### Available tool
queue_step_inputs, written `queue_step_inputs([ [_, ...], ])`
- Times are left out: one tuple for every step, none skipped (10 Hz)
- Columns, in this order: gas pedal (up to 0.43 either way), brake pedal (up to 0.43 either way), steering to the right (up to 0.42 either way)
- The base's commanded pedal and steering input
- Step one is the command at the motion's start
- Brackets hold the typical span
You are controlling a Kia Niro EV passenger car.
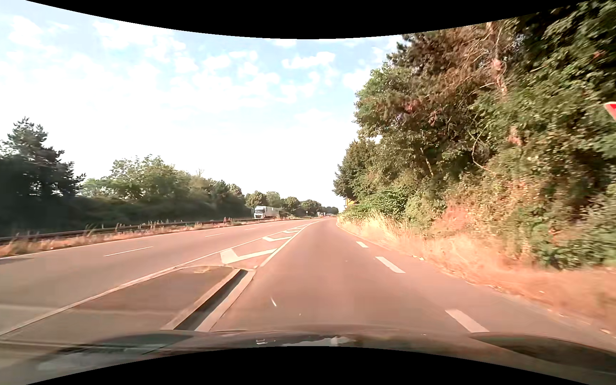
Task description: Follow the waypoints while adhering to traffic rules and regulations
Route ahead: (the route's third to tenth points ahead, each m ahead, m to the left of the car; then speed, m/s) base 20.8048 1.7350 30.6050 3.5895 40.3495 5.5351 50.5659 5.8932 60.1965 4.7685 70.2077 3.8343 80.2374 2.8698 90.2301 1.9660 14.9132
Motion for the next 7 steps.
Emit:
queue_step_inputs([
  [0.287,0.0,-0.002],
  [0.287,0.0,-0.002],
  [0.287,0.0,-0.002],
  [0.287,0.0,-0.002],
  [0.287,0.0,-0.002],
  [0.287,0.0,-0.002],
  [0.287,0.0,-0.001],
])
